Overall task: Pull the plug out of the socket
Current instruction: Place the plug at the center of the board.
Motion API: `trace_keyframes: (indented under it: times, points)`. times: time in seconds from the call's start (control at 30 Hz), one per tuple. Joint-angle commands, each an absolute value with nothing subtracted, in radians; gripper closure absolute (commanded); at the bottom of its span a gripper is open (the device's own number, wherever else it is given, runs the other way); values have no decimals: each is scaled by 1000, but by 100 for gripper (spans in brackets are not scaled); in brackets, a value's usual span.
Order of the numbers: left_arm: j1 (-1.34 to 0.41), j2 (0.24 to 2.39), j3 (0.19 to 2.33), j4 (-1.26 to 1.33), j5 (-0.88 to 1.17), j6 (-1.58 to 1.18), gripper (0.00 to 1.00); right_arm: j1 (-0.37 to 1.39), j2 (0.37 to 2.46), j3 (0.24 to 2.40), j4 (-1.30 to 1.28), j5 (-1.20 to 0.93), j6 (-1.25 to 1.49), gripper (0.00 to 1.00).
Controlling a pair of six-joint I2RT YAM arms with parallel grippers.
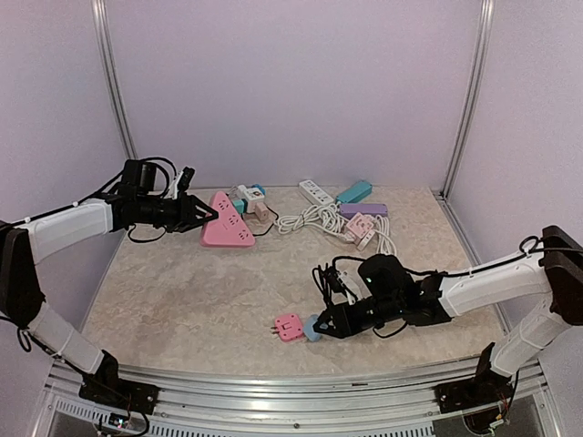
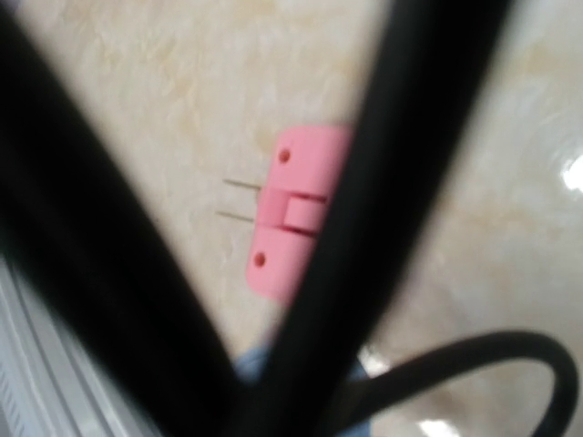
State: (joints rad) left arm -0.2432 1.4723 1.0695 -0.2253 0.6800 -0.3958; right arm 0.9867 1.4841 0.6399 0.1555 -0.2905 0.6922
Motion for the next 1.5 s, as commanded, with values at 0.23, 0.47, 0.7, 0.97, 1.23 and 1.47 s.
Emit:
trace_keyframes:
  times: [0.23, 0.47, 0.7, 0.97, 1.23, 1.47]
  points:
    - [-239, 1436, 1059, -184, 707, -405, 96, 993, 1548, 632, 223, -304, 752, 88]
    - [-240, 1431, 1057, -181, 709, -407, 96, 994, 1554, 635, 185, -280, 748, 72]
    - [-243, 1431, 1057, -183, 712, -407, 96, 994, 1536, 630, 141, -230, 747, 42]
    - [-248, 1430, 1057, -184, 713, -404, 96, 993, 1455, 635, 50, -127, 719, 22]
    - [-320, 1407, 1052, -201, 664, -440, 96, 974, 1229, 657, -90, 113, 637, 1]
    - [-430, 1343, 909, -189, 682, -498, 96, 888, 1133, 654, -32, 180, 530, 0]
